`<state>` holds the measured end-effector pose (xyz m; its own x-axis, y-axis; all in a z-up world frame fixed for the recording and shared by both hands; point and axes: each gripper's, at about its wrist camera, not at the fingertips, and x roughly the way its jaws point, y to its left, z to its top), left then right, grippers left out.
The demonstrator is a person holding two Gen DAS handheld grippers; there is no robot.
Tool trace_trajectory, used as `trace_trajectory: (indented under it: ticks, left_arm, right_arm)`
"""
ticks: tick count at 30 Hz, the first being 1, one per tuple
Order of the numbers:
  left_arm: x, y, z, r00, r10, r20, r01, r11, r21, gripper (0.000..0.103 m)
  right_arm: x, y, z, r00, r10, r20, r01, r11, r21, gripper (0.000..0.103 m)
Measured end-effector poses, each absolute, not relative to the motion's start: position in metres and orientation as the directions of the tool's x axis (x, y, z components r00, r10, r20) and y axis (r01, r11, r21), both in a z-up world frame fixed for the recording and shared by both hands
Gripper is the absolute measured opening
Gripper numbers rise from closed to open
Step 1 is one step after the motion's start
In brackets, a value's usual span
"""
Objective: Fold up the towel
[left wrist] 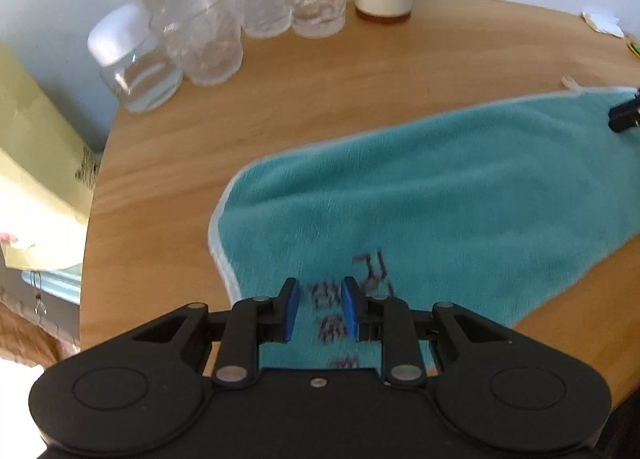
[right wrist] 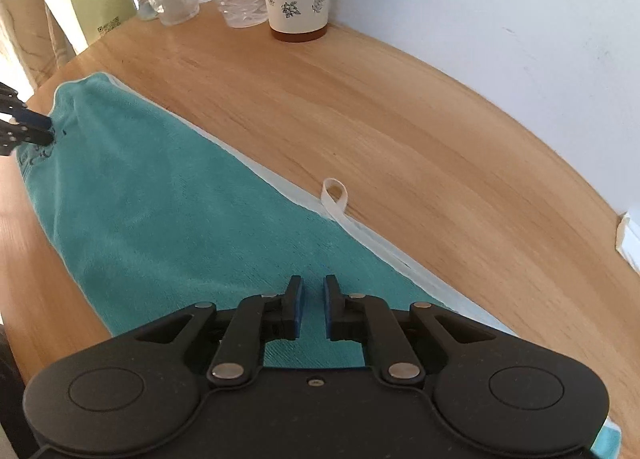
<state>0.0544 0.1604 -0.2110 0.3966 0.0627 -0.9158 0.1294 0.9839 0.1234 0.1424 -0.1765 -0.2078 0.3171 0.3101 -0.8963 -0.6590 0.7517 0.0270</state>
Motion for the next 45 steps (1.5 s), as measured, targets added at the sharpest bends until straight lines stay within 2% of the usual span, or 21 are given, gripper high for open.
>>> trace_trajectory:
  ticks: [4, 7, 8, 12, 15, 20, 24, 33, 34, 37, 42, 45]
  left_arm:
    - [0.035, 0.163, -0.209, 0.372, 0.063, -0.926, 0.171, 0.976, 0.135, 0.024]
    - [0.034, 0.175, -0.206, 0.347, 0.033, -0.937, 0.110, 0.991, 0.076, 0.023]
    - [0.035, 0.175, -0.202, 0.355, 0.023, -0.935, 0.100, 0.993, 0.063, 0.023]
    - [0.046, 0.163, -0.184, 0.418, -0.054, -0.907, 0.103, 0.995, -0.011, 0.023]
    - [0.066, 0.141, -0.180, 0.447, -0.104, -0.888, 0.133, 0.990, -0.050, 0.023]
    - [0.076, 0.115, -0.201, 0.389, -0.108, -0.915, 0.208, 0.978, -0.027, 0.023]
    - [0.049, 0.108, -0.208, 0.389, -0.076, -0.918, 0.309, 0.950, 0.052, 0.023]
    - [0.059, 0.121, -0.197, 0.290, -0.114, -0.950, 0.253, 0.967, -0.039, 0.023]
    - [0.067, 0.124, -0.187, 0.320, -0.133, -0.938, 0.240, 0.969, -0.056, 0.023]
    - [0.088, 0.132, -0.167, 0.415, -0.139, -0.899, 0.203, 0.977, -0.058, 0.024]
    - [0.129, 0.128, -0.179, 0.439, -0.069, -0.896, 0.188, 0.982, 0.017, 0.023]
    - [0.145, 0.122, -0.192, 0.433, -0.032, -0.901, 0.193, 0.979, 0.058, 0.023]
  right_arm:
    - [0.140, -0.179, -0.206, 0.312, 0.290, -0.905, -0.662, 0.749, 0.012, 0.010]
    - [0.140, -0.177, -0.201, 0.315, 0.264, -0.912, -0.653, 0.758, -0.006, 0.011]
    - [0.139, -0.176, -0.199, 0.319, 0.259, -0.912, -0.649, 0.760, -0.011, 0.014]
    - [0.123, -0.181, -0.188, 0.281, 0.342, -0.897, -0.634, 0.767, 0.094, 0.015]
    - [0.111, -0.177, -0.198, 0.254, 0.336, -0.907, -0.620, 0.776, 0.114, 0.015]
    - [0.093, -0.184, -0.210, 0.244, 0.352, -0.904, -0.584, 0.798, 0.153, 0.015]
    - [0.083, -0.193, -0.212, 0.245, 0.353, -0.903, -0.580, 0.800, 0.155, 0.014]
    - [0.076, -0.201, -0.202, 0.248, 0.322, -0.914, -0.559, 0.818, 0.137, 0.015]
    - [0.077, -0.205, -0.198, 0.253, 0.325, -0.911, -0.560, 0.817, 0.135, 0.017]
    - [0.084, -0.228, -0.193, 0.309, 0.290, -0.906, -0.503, 0.858, 0.104, 0.038]
    - [0.093, -0.269, -0.203, 0.337, 0.177, -0.925, -0.395, 0.918, 0.031, 0.038]
    - [0.091, -0.280, -0.204, 0.328, 0.165, -0.930, -0.375, 0.926, 0.032, 0.038]
